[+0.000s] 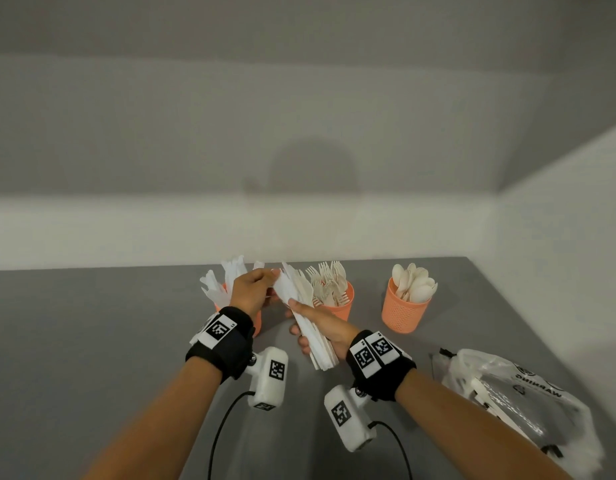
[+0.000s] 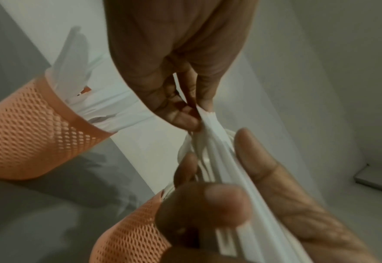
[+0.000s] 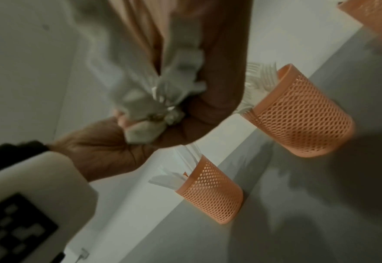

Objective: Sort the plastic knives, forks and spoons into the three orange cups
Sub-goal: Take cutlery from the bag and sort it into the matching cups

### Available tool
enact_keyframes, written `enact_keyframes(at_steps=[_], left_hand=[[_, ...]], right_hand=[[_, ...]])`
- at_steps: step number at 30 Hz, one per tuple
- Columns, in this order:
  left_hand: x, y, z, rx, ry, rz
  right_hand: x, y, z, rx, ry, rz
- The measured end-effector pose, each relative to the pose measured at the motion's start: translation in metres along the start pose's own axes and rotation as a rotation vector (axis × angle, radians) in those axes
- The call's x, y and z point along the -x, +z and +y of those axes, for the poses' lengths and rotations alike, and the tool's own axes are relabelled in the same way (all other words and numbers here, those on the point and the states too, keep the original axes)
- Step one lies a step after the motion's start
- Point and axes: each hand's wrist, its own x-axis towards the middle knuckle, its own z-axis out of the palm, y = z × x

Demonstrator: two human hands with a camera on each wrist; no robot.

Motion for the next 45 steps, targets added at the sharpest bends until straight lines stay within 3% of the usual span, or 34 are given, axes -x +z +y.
enact_keyframes(at_steps=[5,12,21,31,35,39,45], left_hand=[[-0.001,0.000,-0.002,0.105,-0.044,0.044],[0.003,0.008,-0.013,-0.049,-0.063,0.042],[0.007,0.012,-0.012,-0.035,-0.045,0.036],[0.016,0.029,-0.027,-0.142,0.105,0.170],[0.009,0.024,-0.023,-0.206,0.172,0.201],[0.003,0.022,-0.021,-0.147,0.155,0.286],[0.010,0.024,-0.024,-0.069,0.134,0.201]], right_hand=[[-0.001,0.001,0.002,-0.064,-0.052,0.048],[-0.003,0.002,0.004,0.050,-0.195,0.126],[-0.003,-0.003,0.007,0.108,-0.256,0.126],[-0.003,0.001,0.006,0.169,-0.235,0.125],[-0.001,-0.007,0.007,0.053,-0.178,0.093],[0.000,-0.011,0.006,-0.005,-0.181,0.068],[-0.002,-0.010,0.006,0.068,-0.190,0.076]])
